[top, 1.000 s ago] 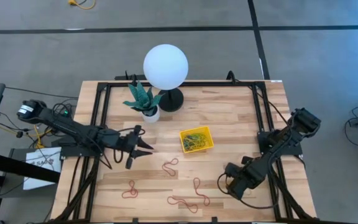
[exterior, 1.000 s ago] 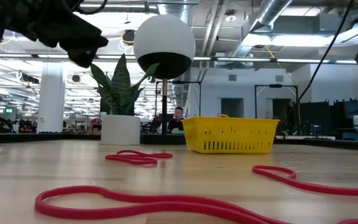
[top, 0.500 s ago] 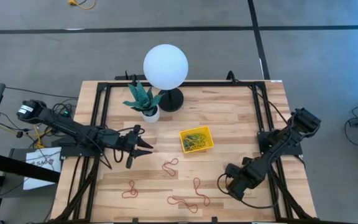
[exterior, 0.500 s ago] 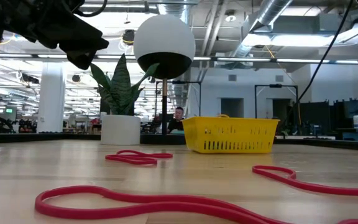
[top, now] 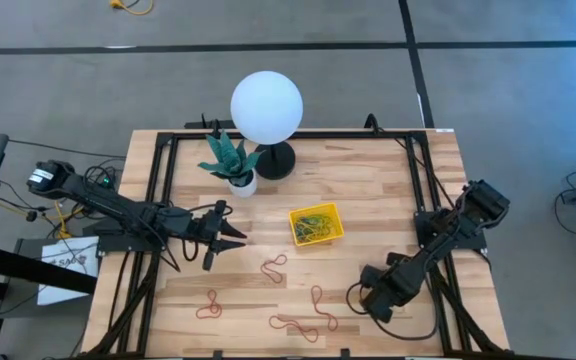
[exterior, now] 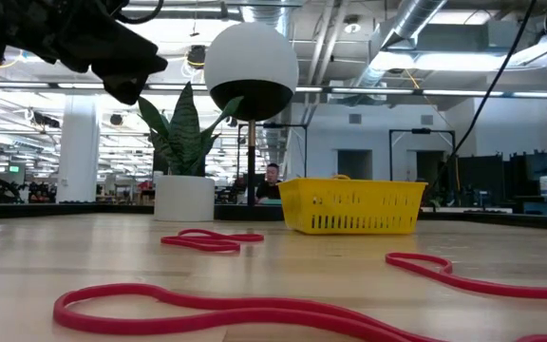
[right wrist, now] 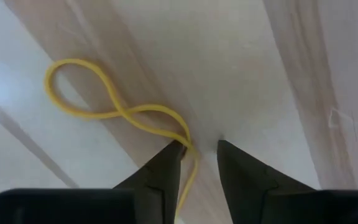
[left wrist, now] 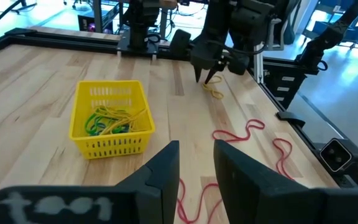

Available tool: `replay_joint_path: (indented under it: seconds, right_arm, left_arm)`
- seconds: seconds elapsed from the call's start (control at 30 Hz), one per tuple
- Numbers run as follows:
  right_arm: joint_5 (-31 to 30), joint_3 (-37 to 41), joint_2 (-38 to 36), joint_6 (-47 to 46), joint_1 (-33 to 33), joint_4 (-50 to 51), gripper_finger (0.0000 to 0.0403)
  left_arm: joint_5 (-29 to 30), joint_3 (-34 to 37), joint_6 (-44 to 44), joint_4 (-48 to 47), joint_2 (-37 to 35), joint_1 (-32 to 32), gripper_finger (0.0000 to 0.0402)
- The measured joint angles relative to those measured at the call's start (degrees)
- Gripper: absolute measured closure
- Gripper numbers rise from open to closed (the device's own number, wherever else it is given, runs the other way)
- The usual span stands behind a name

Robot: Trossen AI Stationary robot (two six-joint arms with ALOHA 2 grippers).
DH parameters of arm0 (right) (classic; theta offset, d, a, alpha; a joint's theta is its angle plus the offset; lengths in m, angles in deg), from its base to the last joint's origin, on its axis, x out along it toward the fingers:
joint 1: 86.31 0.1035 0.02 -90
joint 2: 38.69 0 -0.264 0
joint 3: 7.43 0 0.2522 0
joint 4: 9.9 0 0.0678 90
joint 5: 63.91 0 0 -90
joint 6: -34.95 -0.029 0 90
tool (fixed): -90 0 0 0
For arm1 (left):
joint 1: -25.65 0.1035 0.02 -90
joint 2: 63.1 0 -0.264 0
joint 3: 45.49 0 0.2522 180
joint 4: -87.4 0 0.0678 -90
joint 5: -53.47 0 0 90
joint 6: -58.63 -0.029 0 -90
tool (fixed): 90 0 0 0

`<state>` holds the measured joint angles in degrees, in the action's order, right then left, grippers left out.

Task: Pick and place items into bin
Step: Put the yellow rubber band into the yellow bin

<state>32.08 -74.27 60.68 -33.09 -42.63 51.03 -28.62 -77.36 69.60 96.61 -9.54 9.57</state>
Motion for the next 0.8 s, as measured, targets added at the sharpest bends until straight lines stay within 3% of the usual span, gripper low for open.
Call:
replay_joint_path:
  seconds: [0.13, 0.3, 0.53, 0.7, 0.8]
  right_arm:
    - [-0.93, 0.19, -0.17, 4.66, 0.42, -1.33, 0.0324]
    - [-1.73, 0.3, -1.74, 6.52, 1.25, -1.61, 0.039]
    - [-6.85, -4.17, -5.83, 7.86, 1.23, 0.6, 0.04]
    - [-19.3, -10.85, -8.67, 16.3, 0.97, 4.23, 0.0401]
    - [-36.54, -12.84, -10.04, 26.45, 0.67, 3.83, 0.04]
  left_arm:
    - [0.01, 0.0, -0.44, 0.05, 0.0, 0.01, 0.0313]
    - [0.04, 0.0, -0.83, 0.06, 0.0, 0.0, 0.0313]
    - [0.31, 0.0, -1.51, 0.05, 0.0, 0.01, 0.0313]
    - [0.96, 0.0, -4.15, 0.07, 0.0, 0.01, 0.0313]
    - [2.02, 0.0, -4.26, 0.05, 0.0, 0.01, 0.0313]
